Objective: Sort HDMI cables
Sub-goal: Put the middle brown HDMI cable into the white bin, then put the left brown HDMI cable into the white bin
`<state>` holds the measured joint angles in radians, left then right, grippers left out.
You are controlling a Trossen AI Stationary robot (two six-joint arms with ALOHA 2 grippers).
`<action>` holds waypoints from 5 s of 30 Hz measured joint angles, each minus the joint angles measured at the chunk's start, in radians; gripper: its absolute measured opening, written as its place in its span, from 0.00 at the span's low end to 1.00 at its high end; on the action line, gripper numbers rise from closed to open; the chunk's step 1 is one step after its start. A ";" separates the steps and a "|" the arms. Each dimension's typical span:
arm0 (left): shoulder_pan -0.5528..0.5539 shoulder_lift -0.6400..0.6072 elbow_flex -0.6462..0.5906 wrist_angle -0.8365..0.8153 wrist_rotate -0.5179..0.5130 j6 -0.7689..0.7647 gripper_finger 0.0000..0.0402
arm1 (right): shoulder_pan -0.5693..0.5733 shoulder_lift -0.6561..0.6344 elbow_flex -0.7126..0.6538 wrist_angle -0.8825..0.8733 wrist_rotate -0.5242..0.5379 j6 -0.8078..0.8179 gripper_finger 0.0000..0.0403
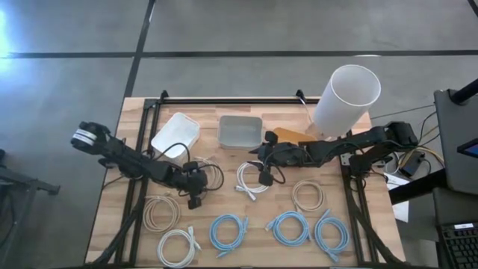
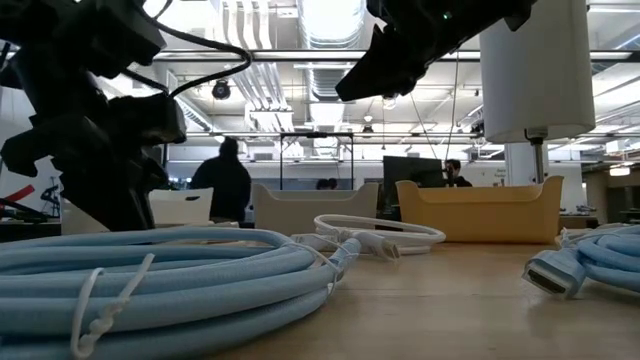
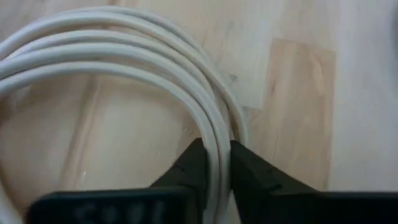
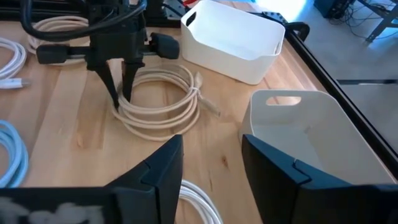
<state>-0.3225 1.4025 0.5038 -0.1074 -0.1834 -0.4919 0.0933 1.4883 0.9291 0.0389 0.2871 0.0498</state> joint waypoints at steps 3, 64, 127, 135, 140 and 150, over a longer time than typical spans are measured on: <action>0.000 -0.013 0.001 0.037 0.000 0.007 0.07 | 0.000 0.000 0.000 -0.003 0.000 0.002 0.38; 0.369 -0.287 0.085 -0.717 -0.391 -0.064 0.10 | 0.000 0.000 0.000 0.004 0.002 0.040 0.35; -0.242 -0.295 0.164 -0.764 0.112 -0.211 0.43 | 0.000 0.000 0.000 0.001 0.001 0.055 0.33; -0.290 -0.294 0.044 -0.744 0.237 -0.256 0.43 | 0.000 0.000 0.000 0.001 0.001 0.055 0.34; -0.290 -0.293 -0.044 -0.616 0.222 -0.248 0.43 | 0.000 0.000 0.000 0.001 0.001 0.055 0.33; -0.291 -0.291 -0.131 -0.542 0.186 -0.291 0.31 | 0.000 0.000 -0.001 0.001 0.001 0.055 0.32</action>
<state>-0.6132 1.1110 0.3727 -0.6492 0.0023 -0.7825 0.0933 1.4887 0.9283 0.0399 0.2883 0.1047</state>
